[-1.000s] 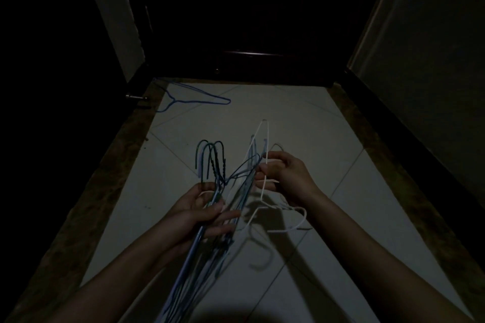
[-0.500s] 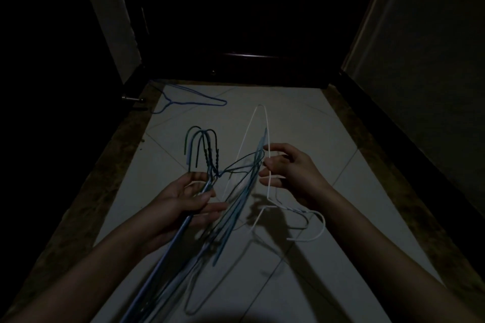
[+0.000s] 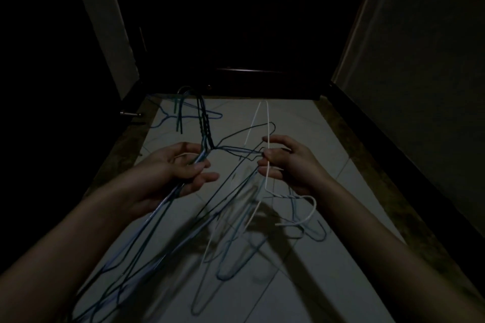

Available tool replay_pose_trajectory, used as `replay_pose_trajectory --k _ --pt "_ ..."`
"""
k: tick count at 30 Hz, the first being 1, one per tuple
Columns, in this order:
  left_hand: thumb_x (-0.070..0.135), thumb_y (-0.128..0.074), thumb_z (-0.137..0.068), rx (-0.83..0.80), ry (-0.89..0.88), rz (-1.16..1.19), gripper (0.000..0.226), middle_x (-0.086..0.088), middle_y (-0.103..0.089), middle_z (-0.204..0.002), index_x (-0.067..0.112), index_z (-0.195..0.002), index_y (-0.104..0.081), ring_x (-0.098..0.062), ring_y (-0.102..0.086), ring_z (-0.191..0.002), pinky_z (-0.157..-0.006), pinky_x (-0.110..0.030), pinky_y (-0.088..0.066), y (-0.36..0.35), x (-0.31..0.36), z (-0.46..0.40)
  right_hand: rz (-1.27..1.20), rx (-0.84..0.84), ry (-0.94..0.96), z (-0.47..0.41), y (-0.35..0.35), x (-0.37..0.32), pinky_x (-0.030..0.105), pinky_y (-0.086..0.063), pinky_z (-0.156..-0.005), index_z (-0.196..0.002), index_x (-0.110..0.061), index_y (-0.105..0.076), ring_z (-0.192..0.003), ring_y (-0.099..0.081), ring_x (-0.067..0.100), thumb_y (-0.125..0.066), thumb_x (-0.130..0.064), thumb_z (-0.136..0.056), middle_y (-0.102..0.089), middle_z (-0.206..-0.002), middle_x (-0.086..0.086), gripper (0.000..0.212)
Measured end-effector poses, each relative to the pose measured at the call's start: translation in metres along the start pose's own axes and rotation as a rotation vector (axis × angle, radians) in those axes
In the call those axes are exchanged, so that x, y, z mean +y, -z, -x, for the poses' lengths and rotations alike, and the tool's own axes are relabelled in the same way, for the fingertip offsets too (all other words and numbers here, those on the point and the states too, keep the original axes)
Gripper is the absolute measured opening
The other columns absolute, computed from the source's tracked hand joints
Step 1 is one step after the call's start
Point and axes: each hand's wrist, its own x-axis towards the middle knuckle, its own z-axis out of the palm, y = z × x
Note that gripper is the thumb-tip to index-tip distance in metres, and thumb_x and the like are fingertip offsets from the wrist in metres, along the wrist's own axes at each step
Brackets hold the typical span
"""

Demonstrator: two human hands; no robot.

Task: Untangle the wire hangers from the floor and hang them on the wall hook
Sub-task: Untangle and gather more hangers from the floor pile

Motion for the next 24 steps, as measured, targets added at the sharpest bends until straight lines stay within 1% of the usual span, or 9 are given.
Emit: replay_pose_trajectory --k 4,8,12,14,15,16,18,22,24 --pt "-0.012 -0.045 -0.088 0.001 0.003 0.038 0.023 -0.011 -0.059 -0.097 0.007 -0.097 -0.054 -0.017 -0.071 -0.064 -0.046 -0.018 -0.052 -0.003 0.008 0.007 -0.053 0.024 0.001 0.001 0.001 -0.012 0.024 -0.056 -0.057 -0.113 -0.002 -0.053 -0.069 -0.064 0.02 -0.049 0.006 -0.09 -0.057 -0.084 0.014 0.025" --pt "-0.011 -0.047 -0.087 -0.005 -0.006 -0.042 0.025 -0.007 -0.063 -0.09 0.012 -0.094 -0.057 -0.015 -0.071 -0.061 -0.042 -0.016 -0.049 -0.001 0.02 0.015 -0.106 0.064 -0.033 0.0 0.001 -0.025 0.024 -0.057 -0.054 -0.106 -0.001 -0.051 -0.065 -0.066 0.018 -0.047 0.009 -0.09 -0.058 -0.082 0.015 0.02" --pt "-0.01 -0.049 -0.086 -0.01 -0.022 -0.111 0.027 -0.004 -0.066 -0.085 0.015 -0.093 -0.059 -0.014 -0.071 -0.062 -0.043 -0.014 -0.048 0.005 0.033 0.021 -0.179 0.113 -0.086 -0.002 0.005 -0.032 0.026 -0.058 -0.052 -0.109 0.002 -0.048 -0.073 -0.061 0.024 -0.044 0.012 -0.09 -0.055 -0.084 0.018 0.022" --pt "-0.01 -0.048 -0.086 0.004 -0.027 -0.092 0.028 -0.005 -0.065 -0.083 0.015 -0.092 -0.059 -0.014 -0.07 -0.06 -0.041 -0.014 -0.046 0.007 0.039 0.024 -0.209 0.157 -0.104 -0.002 0.008 -0.034 0.026 -0.057 -0.05 -0.104 0.003 -0.048 -0.072 -0.06 0.025 -0.043 0.013 -0.09 -0.054 -0.083 0.019 0.018" --pt "-0.011 -0.047 -0.086 0.012 -0.029 -0.074 0.028 -0.006 -0.064 -0.083 0.014 -0.092 -0.058 -0.014 -0.07 -0.059 -0.039 -0.013 -0.045 0.008 0.042 0.026 -0.21 0.173 -0.113 -0.002 0.008 -0.035 0.028 -0.057 -0.052 -0.101 0.003 -0.048 -0.071 -0.06 0.025 -0.043 0.013 -0.089 -0.054 -0.083 0.019 0.017" --pt "-0.011 -0.046 -0.086 0.019 -0.034 -0.055 0.028 -0.007 -0.063 -0.083 0.015 -0.092 -0.058 -0.013 -0.069 -0.058 -0.038 -0.013 -0.044 0.008 0.045 0.026 -0.201 0.185 -0.123 -0.001 0.009 -0.037 0.03 -0.057 -0.058 -0.102 0.005 -0.049 -0.072 -0.061 0.026 -0.043 0.014 -0.089 -0.054 -0.083 0.019 0.017" --pt "-0.011 -0.045 -0.087 0.026 -0.051 -0.016 0.029 -0.006 -0.06 -0.083 0.015 -0.091 -0.057 -0.012 -0.069 -0.056 -0.037 -0.012 -0.043 0.008 0.05 0.026 -0.179 0.21 -0.143 0.0 0.01 -0.04 0.038 -0.054 -0.068 -0.115 0.01 -0.046 -0.082 -0.059 0.03 -0.04 0.014 -0.09 -0.053 -0.084 0.018 0.026" --pt "-0.013 -0.045 -0.087 0.024 -0.052 -0.017 0.03 -0.012 -0.062 -0.086 0.015 -0.092 -0.055 -0.016 -0.07 -0.06 -0.043 -0.016 -0.049 -0.002 0.045 0.022 -0.217 0.205 -0.14 0.004 0.002 -0.051 0.032 -0.055 -0.065 -0.129 0.012 -0.037 -0.076 -0.057 0.023 -0.036 0.016 -0.091 -0.05 -0.08 0.015 0.038" --pt "-0.013 -0.046 -0.087 0.005 -0.032 -0.008 0.03 -0.015 -0.062 -0.093 0.014 -0.095 -0.054 -0.019 -0.071 -0.064 -0.048 -0.02 -0.053 -0.01 0.033 0.019 -0.264 0.194 -0.154 0.005 -0.004 -0.054 0.031 -0.056 -0.062 -0.13 0.012 -0.034 -0.082 -0.057 0.025 -0.036 0.015 -0.091 -0.051 -0.084 0.018 0.04"
